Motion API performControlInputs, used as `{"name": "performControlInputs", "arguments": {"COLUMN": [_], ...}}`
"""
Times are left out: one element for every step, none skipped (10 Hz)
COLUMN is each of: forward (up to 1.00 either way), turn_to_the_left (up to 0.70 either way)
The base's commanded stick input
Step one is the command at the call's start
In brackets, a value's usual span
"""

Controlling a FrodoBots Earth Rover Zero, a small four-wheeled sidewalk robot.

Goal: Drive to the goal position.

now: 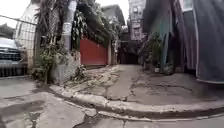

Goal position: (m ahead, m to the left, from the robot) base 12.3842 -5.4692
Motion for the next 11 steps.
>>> {"name": "performControlInputs", "arguments": {"forward": [1.0, 1.0, 1.0, 1.0, 1.0, 1.0, 1.0, 1.0, 1.0, 1.0, 1.0], "turn_to_the_left": [0.0, 0.23, 0.08, 0.0, 0.0, 0.0, 0.0, 0.0, 0.0, 0.0, 0.0]}}
